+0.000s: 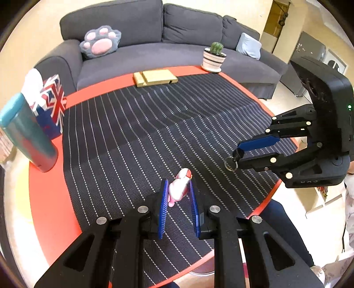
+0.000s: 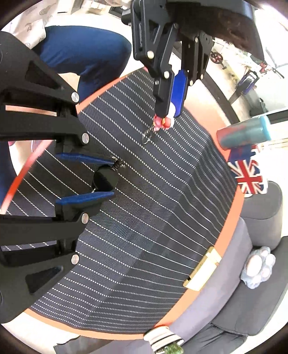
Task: Collect trash
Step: 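Carry the black keychain over the bin and open the right gripper while the left carries the pink keychain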
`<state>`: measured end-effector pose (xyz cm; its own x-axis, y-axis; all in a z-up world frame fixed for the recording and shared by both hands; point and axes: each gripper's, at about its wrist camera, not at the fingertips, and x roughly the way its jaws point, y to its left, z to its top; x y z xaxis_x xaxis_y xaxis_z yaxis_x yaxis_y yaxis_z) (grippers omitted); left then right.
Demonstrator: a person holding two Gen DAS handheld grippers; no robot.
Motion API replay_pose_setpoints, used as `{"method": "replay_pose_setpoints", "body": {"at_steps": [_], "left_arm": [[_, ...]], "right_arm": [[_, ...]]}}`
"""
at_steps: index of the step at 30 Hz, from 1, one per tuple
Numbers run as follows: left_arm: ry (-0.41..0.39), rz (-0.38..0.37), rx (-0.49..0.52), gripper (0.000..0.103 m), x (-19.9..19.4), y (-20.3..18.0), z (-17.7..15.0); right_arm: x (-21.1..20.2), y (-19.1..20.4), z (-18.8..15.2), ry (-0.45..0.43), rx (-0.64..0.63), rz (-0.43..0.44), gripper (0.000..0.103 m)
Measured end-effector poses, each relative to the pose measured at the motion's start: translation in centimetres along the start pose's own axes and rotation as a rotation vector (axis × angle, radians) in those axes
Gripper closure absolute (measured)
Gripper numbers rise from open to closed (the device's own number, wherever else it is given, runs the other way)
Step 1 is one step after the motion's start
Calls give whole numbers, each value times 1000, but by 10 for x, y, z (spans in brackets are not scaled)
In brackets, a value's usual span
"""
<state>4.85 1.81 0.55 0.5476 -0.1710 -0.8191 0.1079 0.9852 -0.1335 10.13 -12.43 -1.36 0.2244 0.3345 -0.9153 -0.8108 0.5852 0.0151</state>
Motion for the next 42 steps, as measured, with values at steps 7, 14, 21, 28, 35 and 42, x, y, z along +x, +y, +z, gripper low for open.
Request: {"method": "replay_pose_setpoints", "body": {"at_steps": [7,14,21,28,35,42], "left_arm": [[-39,-4,41,84,-25,-20,-2],[-66,-17,75,84,-44,-41,-13],[-67,-40,91,84,-50,-59,-32],[-62,-59,79,84,-52,-69,-53],[-51,-79,70,84,-54,-75,-70],[-46,-86,56,84,-54,-75,-77]], "right_arm": [[-39,17,-16,-65,-11,-6,78],[-66,40,-37,-110,-24,-7,78],[-75,58,-61,-115,-27,7,78],[-67,77,-90,-85,-9,45,78],[-51,90,-109,-42,3,95,78],[-47,93,-112,-42,5,93,34]]}}
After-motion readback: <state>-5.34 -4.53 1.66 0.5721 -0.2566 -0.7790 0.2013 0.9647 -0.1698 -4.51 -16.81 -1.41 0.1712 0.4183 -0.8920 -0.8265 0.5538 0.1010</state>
